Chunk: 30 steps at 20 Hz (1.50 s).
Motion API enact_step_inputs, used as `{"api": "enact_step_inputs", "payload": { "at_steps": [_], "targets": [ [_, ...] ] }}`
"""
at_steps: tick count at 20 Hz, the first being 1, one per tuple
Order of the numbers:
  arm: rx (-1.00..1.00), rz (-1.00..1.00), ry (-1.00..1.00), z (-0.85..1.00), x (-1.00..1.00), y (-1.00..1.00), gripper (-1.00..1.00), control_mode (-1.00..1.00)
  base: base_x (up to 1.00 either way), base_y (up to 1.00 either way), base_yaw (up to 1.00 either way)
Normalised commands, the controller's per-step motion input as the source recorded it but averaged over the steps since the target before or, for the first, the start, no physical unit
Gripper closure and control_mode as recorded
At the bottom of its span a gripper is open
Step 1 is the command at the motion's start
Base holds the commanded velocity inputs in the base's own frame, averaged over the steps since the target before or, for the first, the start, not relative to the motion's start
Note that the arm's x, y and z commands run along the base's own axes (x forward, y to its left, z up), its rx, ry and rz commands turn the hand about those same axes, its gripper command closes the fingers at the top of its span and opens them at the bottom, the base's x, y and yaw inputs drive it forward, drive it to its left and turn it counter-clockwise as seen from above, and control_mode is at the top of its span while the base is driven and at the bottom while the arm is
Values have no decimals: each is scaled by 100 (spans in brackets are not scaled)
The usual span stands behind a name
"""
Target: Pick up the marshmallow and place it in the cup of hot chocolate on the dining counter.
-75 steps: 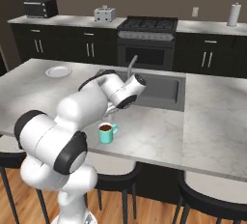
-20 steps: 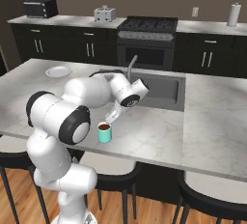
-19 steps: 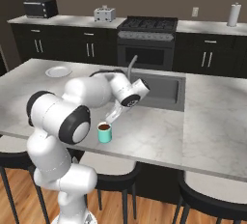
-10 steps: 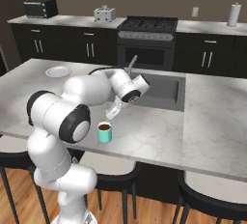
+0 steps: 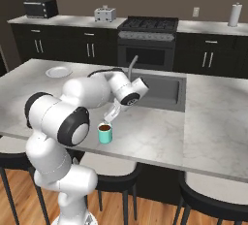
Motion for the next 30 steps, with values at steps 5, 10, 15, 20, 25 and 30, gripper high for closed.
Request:
{"api": "enact_step_inputs", "payload": {
  "at_steps": [5, 10, 15, 20, 25, 30],
  "targets": [
    [0, 0, 0, -17, -31, 4, 100, -100, 0, 0, 0],
    [0, 0, 0, -10, 23, 12, 100, -100, 0, 0, 0],
    [0, 0, 0, 0, 23, 22, 100, -100, 0, 0, 0],
    [0, 0, 3, -11, -2, 2, 100, -100, 0, 0, 0],
    [0, 0, 5, -5, -20, -5, 100, -100, 0, 0, 0],
    [0, 0, 3, -9, -1, -1, -100, -100, 0, 0, 0]
  ]
}}
